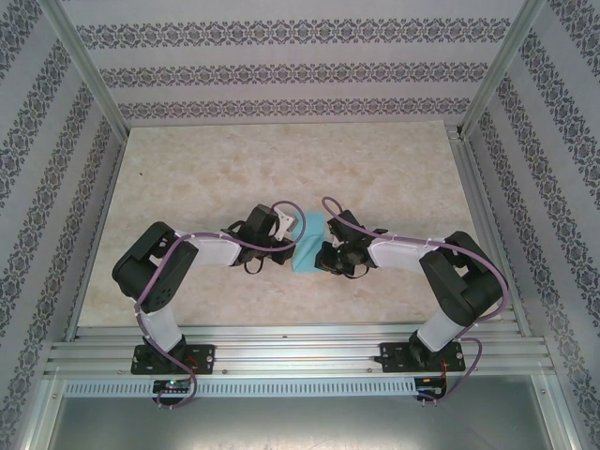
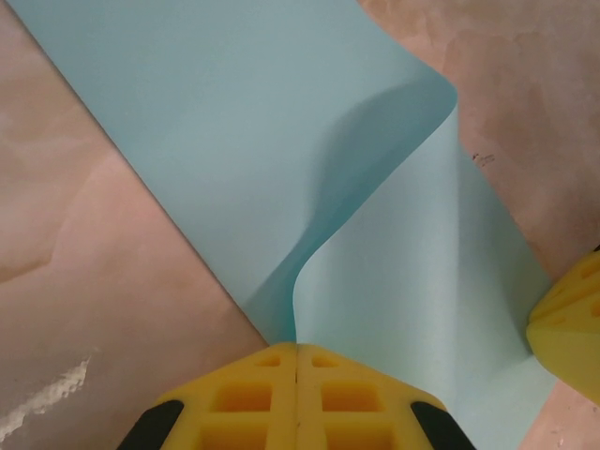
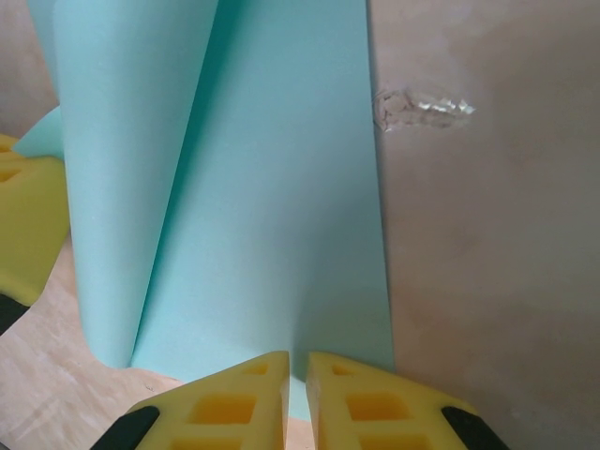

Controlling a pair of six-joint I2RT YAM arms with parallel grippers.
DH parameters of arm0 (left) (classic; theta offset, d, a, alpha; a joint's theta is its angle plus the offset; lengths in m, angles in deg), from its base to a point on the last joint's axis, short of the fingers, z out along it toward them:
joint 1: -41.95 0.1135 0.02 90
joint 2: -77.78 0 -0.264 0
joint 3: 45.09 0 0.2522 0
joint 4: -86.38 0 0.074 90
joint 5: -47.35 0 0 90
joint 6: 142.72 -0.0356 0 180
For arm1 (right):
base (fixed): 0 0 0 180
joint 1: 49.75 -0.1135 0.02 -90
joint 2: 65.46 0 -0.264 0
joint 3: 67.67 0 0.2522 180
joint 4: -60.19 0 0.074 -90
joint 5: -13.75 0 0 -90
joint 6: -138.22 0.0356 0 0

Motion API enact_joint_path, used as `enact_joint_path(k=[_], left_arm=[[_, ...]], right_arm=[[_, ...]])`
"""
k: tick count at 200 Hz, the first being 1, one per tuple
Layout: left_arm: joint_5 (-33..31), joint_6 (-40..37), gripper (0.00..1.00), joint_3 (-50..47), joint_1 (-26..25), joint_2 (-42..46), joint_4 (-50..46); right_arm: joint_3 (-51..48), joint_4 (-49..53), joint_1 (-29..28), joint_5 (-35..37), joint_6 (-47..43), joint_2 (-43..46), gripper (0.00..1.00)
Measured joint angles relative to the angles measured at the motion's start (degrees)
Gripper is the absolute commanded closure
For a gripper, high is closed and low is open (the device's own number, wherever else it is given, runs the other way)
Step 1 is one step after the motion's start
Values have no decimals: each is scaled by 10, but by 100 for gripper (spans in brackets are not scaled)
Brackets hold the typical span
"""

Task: Fold a paper plane with a square sheet of paper (fold left side to right side)
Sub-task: Fold the triangle a second time at the center of the table.

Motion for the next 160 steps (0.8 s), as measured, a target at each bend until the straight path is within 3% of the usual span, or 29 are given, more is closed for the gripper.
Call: enact_joint_path(k=[160], left_arm=[[1, 0, 100, 1, 0, -6, 0]], right_arm=[[4, 4, 0, 0, -2, 0, 83]])
